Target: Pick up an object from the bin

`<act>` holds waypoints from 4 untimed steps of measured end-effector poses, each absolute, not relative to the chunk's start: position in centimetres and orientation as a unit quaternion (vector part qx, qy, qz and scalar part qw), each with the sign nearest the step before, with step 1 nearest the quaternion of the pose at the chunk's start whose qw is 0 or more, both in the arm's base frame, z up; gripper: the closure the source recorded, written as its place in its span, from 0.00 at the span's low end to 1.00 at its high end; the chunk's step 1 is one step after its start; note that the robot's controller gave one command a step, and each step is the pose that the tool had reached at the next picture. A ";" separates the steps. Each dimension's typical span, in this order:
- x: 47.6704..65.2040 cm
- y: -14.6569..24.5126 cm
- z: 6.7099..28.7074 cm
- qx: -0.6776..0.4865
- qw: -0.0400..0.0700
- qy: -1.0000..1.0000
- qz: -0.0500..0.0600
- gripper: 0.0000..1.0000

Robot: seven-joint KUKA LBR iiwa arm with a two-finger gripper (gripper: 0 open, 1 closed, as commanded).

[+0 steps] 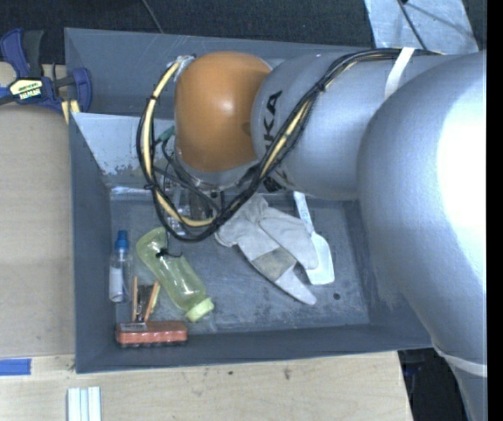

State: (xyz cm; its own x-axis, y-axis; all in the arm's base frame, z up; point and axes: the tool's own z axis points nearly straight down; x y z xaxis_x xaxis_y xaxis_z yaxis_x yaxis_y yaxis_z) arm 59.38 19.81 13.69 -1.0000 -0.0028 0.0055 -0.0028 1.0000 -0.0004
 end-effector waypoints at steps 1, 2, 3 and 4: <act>59.6 19.7 14.2 0.000 -0.001 -1.000 -0.001 0.00; 59.1 18.0 10.0 -0.003 -0.003 -1.000 -0.001 0.00; 59.3 17.2 8.9 -0.014 -0.004 -1.000 0.001 1.00; 59.2 17.1 8.8 -0.014 -0.003 -1.000 0.002 0.00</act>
Offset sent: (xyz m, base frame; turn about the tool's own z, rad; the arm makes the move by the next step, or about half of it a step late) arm -0.0088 -0.0287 -0.0659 0.0152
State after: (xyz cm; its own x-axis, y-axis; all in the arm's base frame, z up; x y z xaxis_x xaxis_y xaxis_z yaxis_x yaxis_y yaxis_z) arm 59.22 17.07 8.76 -0.9996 0.0281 -0.0063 0.0281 0.9996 -0.0030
